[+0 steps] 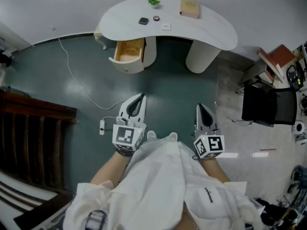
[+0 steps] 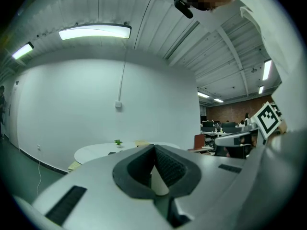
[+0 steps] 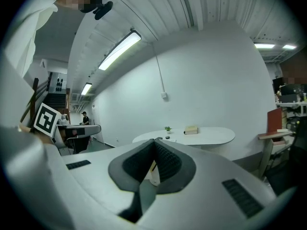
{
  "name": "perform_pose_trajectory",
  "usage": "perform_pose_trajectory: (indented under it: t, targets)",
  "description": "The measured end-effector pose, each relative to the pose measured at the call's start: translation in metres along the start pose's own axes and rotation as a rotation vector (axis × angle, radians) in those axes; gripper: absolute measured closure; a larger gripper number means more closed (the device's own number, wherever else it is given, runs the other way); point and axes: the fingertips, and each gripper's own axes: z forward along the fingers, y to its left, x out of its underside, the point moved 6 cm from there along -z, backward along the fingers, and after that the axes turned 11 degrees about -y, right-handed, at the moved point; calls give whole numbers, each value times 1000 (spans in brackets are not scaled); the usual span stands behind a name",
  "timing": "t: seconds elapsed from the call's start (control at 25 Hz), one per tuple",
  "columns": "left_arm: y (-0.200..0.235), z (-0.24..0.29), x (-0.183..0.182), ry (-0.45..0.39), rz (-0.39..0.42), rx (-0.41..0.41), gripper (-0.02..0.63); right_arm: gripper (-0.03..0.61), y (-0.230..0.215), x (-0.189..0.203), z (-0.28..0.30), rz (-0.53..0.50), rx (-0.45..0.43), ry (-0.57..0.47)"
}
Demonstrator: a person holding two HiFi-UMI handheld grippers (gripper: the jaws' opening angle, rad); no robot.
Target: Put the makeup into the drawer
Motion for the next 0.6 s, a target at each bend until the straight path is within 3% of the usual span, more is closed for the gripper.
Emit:
perform_pose_trajectory:
  t: [0.28,0.4,0.6]
  targets:
    - [15,-5,0,-20,-22,54,582,513,29,4,12,16,-42,-11]
    - [25,-8,1,-16,-40,71,474,466,44,8,19,16,-59,-4]
    - [45,-5,9,2,-69,95,372,388,68,19,32,22,-68,16]
